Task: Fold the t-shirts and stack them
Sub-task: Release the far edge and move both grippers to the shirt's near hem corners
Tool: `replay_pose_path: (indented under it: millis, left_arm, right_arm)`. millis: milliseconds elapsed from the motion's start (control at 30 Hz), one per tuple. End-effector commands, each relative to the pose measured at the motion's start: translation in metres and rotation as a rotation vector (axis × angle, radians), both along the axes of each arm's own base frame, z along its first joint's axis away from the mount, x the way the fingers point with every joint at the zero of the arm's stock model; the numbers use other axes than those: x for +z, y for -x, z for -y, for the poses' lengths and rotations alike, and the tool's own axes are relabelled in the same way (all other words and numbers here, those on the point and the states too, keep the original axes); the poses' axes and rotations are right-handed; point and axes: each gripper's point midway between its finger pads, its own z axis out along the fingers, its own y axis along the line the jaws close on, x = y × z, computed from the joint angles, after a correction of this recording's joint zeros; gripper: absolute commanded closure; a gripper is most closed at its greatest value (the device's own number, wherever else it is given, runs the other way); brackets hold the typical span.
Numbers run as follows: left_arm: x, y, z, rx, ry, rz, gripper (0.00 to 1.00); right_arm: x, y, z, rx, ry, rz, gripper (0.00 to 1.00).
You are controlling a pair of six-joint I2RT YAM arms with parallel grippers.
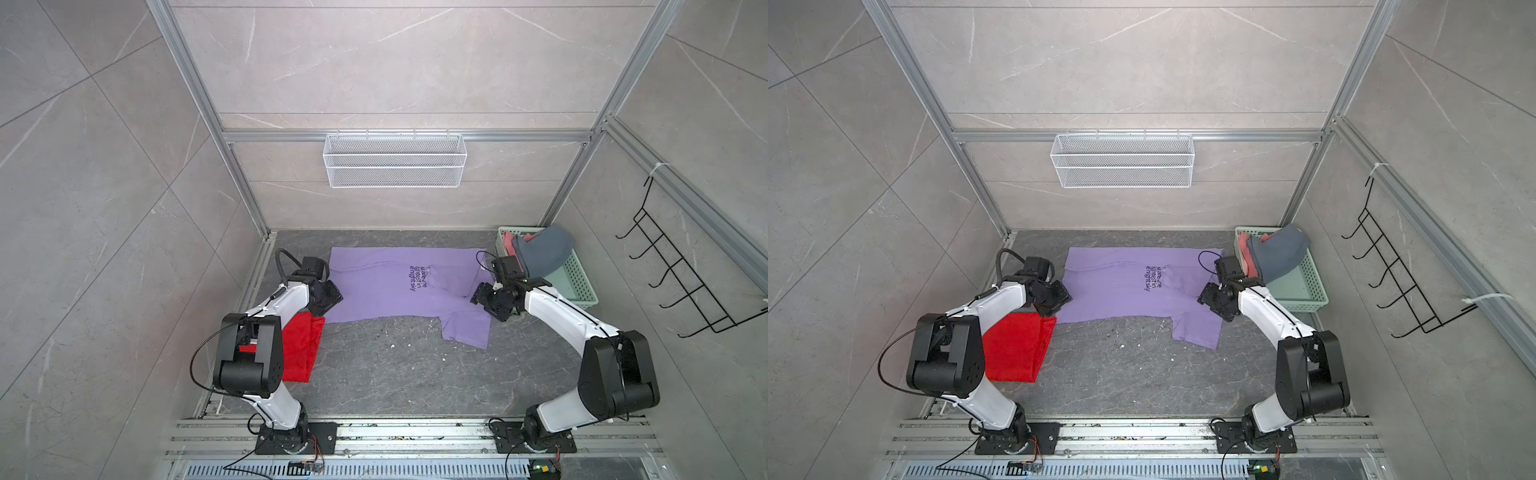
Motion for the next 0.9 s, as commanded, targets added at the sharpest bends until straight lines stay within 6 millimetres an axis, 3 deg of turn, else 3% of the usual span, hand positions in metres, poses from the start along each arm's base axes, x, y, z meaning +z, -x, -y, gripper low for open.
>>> replay_pose_path:
  millis: [0,167,467,633,867]
  left_arm:
    - [0.002,0.023,-0.004,0.057,0.012,-0.031,0.49]
    - [-0.01,0.036,-0.008,0.085,0.008,-0.048,0.49]
    - [-0.03,0.024,-0.011,0.162,0.001,-0.069,0.49]
    - [-0.038,0.015,-0.012,0.173,-0.005,-0.088,0.51]
    - [-0.043,0.012,-0.016,0.189,-0.034,-0.109,0.77]
  right_arm:
    - [-0.003,0.013,0.0,-0.057,-0.048,0.014,0.28]
    - [-0.02,0.031,0.0,-0.085,-0.07,-0.022,0.29]
    - [-0.038,0.055,0.016,-0.123,-0.001,-0.081,0.29]
    - [-0.049,0.058,0.019,-0.131,0.013,-0.099,0.28]
    - [-0.062,0.066,0.018,-0.154,0.008,-0.169,0.29]
